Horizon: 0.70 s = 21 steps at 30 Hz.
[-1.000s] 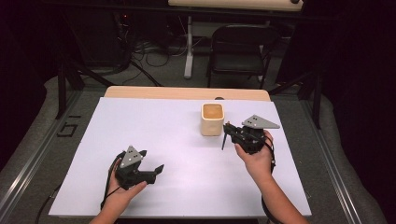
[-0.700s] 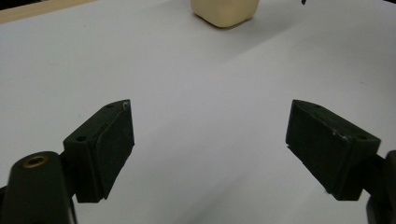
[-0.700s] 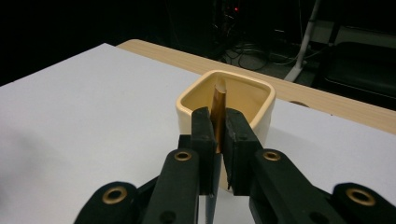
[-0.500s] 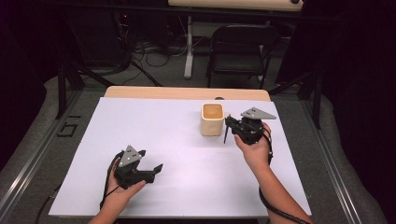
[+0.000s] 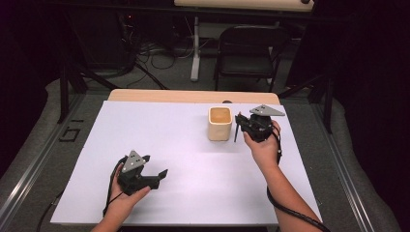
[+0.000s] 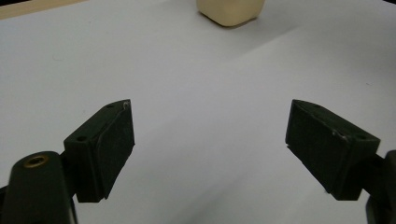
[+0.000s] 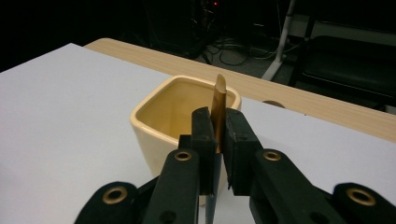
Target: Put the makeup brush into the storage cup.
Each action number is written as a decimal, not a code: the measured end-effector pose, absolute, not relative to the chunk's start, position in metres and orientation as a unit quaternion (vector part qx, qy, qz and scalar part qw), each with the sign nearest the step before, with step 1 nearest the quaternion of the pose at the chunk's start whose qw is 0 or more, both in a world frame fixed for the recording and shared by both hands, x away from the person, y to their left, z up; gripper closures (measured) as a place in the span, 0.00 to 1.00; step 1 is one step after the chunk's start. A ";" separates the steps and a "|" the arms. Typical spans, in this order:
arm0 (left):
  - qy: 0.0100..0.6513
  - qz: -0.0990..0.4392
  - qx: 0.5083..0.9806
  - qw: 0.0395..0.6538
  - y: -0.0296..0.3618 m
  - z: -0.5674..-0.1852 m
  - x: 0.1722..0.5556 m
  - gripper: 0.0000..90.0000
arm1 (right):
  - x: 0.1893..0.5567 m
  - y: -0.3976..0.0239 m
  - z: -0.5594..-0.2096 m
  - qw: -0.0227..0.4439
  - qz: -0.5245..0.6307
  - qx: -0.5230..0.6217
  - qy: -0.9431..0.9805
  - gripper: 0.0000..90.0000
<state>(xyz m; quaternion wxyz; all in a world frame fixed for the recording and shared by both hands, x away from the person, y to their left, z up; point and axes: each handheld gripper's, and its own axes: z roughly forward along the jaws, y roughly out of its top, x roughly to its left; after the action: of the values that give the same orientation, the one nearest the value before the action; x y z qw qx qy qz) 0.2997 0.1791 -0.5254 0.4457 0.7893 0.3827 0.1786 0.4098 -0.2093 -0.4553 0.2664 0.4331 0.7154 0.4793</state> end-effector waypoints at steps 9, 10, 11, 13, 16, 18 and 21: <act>0.384 0.176 0.790 0.445 0.180 -0.526 0.301 0.18 | 0.425 -0.211 -0.459 0.275 0.464 0.453 0.710 0.93; 0.384 0.176 0.789 0.446 0.180 -0.526 0.301 0.18 | 0.426 -0.212 -0.460 0.276 0.465 0.452 0.709 0.93; 0.384 0.176 0.789 0.446 0.180 -0.526 0.301 0.18 | 0.427 -0.212 -0.460 0.277 0.464 0.454 0.708 0.93; 0.384 0.176 0.789 0.445 0.180 -0.526 0.300 0.18 | 0.428 -0.212 -0.461 0.276 0.462 0.458 0.708 0.93; 0.384 0.176 0.789 0.446 0.180 -0.526 0.300 0.18 | 0.429 -0.212 -0.461 0.277 0.460 0.459 0.708 0.93; 0.385 0.176 0.788 0.446 0.180 -0.526 0.300 0.18 | 0.430 -0.212 -0.460 0.278 0.460 0.459 0.707 0.93; 0.385 0.176 0.789 0.446 0.180 -0.526 0.301 0.18 | 0.430 -0.212 -0.458 0.280 0.459 0.458 0.708 0.93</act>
<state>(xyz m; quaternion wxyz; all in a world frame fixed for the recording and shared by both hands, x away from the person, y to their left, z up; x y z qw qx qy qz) 0.3008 0.1803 -0.5259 0.4458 0.7888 0.3848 0.1762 0.4302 -0.2120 -0.4584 0.2795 0.4580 0.7078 0.4595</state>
